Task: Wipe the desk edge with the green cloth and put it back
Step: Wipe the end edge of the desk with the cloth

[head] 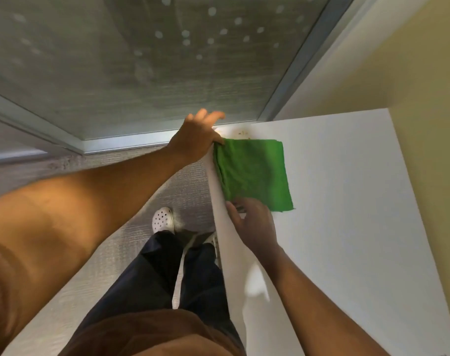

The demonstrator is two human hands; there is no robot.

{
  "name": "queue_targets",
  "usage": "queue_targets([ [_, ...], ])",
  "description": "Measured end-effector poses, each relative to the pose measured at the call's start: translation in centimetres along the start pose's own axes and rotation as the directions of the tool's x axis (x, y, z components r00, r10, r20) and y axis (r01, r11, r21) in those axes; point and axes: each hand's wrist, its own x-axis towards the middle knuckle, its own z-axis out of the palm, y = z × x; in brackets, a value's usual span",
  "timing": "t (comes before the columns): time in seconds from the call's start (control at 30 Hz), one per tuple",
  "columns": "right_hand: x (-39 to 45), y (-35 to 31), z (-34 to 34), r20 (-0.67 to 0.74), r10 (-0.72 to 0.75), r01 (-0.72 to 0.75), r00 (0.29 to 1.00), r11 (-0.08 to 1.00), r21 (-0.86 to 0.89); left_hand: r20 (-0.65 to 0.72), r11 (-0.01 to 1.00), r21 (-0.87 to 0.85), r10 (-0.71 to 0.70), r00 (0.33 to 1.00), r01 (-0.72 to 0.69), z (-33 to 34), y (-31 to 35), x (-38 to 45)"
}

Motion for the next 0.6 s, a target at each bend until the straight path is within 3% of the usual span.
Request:
queue_targets([
  [0.17,3.9,-0.2,0.6,-0.099,-0.292,0.273,0.951,0.947,-0.171,-0.209,0.992,-0.115,-0.076,0.975,0.053,1.5,-1.2,-2.7],
  [0.2,5.2,0.1,0.8,-0.053,-0.314,0.296,0.948,0.931,-0.215,-0.23,0.989,-0.151,-0.033,0.973,-0.002,2.1,-0.8,-4.2],
  [0.27,7.7,0.7,0.9,0.147,-0.296,0.329,0.944,0.892,-0.31,-0.225,0.955,-0.187,0.187,0.956,-0.23,3.8,0.9,-7.8],
  [0.37,10.8,1.7,1.2,0.335,-0.241,0.383,0.911,0.797,-0.468,-0.203,0.821,-0.233,0.484,0.851,-0.522,6.8,4.1,-12.0],
  [0.53,14.1,1.0,1.5,0.308,-0.25,0.387,0.918,0.738,-0.553,-0.13,0.671,-0.259,0.688,0.714,-0.695,10.0,7.6,-12.5],
  [0.6,15.3,0.4,1.7,0.241,-0.228,0.326,0.943,0.763,-0.557,-0.082,0.666,-0.236,0.712,0.698,-0.708,10.9,8.0,-12.2],
])
